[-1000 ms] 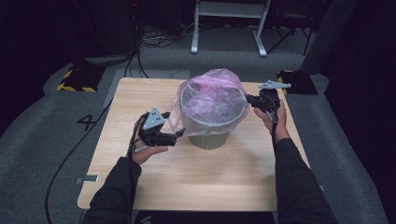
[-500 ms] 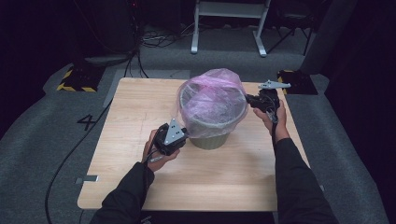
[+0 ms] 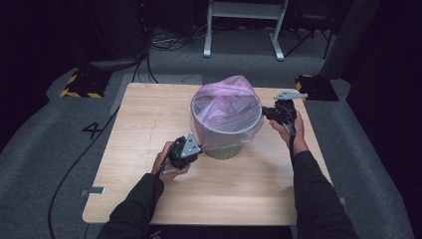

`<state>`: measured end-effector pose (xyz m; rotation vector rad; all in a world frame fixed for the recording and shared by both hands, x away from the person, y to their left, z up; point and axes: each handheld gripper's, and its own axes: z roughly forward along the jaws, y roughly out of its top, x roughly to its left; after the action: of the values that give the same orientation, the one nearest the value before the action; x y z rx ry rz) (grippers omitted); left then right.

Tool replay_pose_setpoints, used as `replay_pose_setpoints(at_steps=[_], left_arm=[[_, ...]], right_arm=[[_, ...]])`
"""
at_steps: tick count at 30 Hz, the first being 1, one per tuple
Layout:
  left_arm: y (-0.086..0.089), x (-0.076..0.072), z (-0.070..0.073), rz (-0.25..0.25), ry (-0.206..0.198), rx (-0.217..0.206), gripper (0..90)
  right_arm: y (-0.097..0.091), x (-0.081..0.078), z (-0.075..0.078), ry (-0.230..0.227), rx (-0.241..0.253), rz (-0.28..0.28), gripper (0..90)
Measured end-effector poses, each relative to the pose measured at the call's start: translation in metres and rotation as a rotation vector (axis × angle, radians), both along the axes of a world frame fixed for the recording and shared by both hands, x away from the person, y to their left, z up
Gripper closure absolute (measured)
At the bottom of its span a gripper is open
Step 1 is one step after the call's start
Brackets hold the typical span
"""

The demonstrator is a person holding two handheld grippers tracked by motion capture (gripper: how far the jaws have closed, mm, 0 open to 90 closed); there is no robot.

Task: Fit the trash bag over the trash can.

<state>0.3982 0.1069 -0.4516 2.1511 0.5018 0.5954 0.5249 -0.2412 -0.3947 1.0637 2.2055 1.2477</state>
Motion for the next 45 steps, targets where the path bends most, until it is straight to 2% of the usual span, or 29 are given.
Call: replay_pose_setpoints(at_steps=[2,5,8,12,14,16,18,22,29,34,37,39,41,42,45], left_arm=[[-0.002,0.0,-0.001,0.004,-0.015,0.014,89.8],[0.0,-0.001,-0.002,0.006,-0.015,0.012,89.7],[0.004,-0.001,-0.003,0.01,-0.006,-0.003,89.7],[0.007,-0.001,-0.003,0.016,-0.001,-0.012,89.7],[0.006,-0.001,-0.002,0.015,-0.005,-0.013,89.7],[0.005,-0.001,-0.001,0.01,-0.006,-0.006,89.7],[0.004,-0.001,-0.001,0.006,-0.004,-0.005,89.7],[0.003,0.0,-0.001,0.003,0.002,-0.005,89.7],[0.002,0.002,0.002,0.007,0.01,0.004,89.7],[0.004,0.003,0.002,0.016,0.015,0.001,89.7],[0.004,0.004,0.002,0.017,0.016,-0.001,89.7],[0.005,0.005,0.002,0.023,0.022,-0.013,89.7],[0.006,0.006,0.001,0.026,0.027,-0.016,89.7],[0.006,0.007,0.0,0.026,0.029,-0.018,89.7],[0.007,0.007,0.0,0.022,0.035,-0.02,89.7]], right_arm=[[0.001,-0.001,-0.001,0.005,0.002,0.001,86.7],[-0.001,-0.001,0.0,0.006,0.004,-0.022,73.0],[-0.007,-0.003,0.005,-0.013,0.004,-0.053,58.1],[-0.02,-0.007,0.019,-0.046,0.049,-0.028,43.3],[-0.027,-0.011,0.029,-0.074,0.058,-0.019,38.8],[-0.033,-0.013,0.037,-0.091,0.089,-0.007,37.6],[-0.037,-0.017,0.046,-0.128,0.099,-0.015,32.9],[-0.033,-0.019,0.06,-0.173,0.096,0.02,33.1],[-0.003,-0.016,0.069,-0.189,0.063,0.109,33.1],[0.019,-0.008,0.071,-0.184,0.006,0.143,33.9],[0.029,-0.003,0.069,-0.202,-0.049,0.157,42.5],[0.033,0.002,0.068,-0.2,-0.063,0.167,49.4],[0.037,0.005,0.068,-0.207,-0.074,0.163,58.8],[0.038,0.006,0.069,-0.214,-0.079,0.162,60.3],[0.044,0.008,0.068,-0.243,-0.13,0.148,69.6]])
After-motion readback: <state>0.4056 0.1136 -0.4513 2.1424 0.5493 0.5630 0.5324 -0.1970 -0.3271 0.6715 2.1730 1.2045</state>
